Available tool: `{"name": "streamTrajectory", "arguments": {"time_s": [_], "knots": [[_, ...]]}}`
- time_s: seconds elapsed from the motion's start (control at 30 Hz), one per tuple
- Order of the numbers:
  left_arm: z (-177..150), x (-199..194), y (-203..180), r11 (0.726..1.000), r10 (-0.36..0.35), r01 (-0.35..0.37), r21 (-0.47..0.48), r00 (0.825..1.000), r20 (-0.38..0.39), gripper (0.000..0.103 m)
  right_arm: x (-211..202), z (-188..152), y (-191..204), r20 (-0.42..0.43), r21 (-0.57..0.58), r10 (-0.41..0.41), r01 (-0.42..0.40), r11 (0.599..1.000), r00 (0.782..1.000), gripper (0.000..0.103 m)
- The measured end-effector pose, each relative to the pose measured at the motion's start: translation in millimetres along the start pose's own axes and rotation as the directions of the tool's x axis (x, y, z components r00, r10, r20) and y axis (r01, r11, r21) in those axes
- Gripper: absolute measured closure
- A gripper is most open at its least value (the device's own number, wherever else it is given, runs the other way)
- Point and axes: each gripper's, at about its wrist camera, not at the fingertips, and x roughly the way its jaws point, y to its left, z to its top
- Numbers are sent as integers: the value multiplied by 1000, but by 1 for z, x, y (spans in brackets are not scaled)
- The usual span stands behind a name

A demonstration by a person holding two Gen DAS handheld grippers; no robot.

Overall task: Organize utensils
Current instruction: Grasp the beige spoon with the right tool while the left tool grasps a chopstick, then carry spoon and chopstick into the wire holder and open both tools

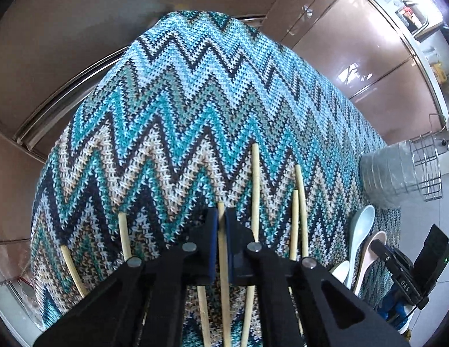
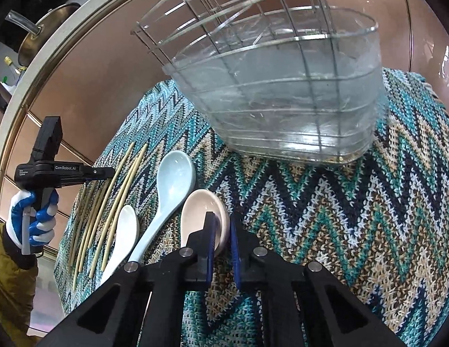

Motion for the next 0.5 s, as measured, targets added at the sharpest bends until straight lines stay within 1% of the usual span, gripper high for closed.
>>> {"name": "streamTrajectory", "arguments": {"time_s": [0.1,0.17,0.3,0.37,0.43,0.5], "knots": [[-9,-13,-2,1000,-10,11,-5,999,43,98,-18,-4,6,35,-28,-13,14,1000,999,95],[-15,-29,-2,999,-34,34,-7,996,81,98,-33,-7,16,65,-56,-29,33,998,997,95],[-33,-72,-9,998,-68,66,21,979,190,98,-68,-14,38,135,-95,-64,77,993,989,95],[-44,-96,-12,996,-94,88,35,965,246,98,-84,-18,51,173,-110,-84,104,988,981,95],[-54,-124,-15,995,-102,90,51,948,303,98,-101,-23,63,212,-116,-95,121,986,973,95],[-64,-152,-21,992,-124,104,75,924,361,98,-118,-27,73,250,-118,-110,143,983,962,95]]}}
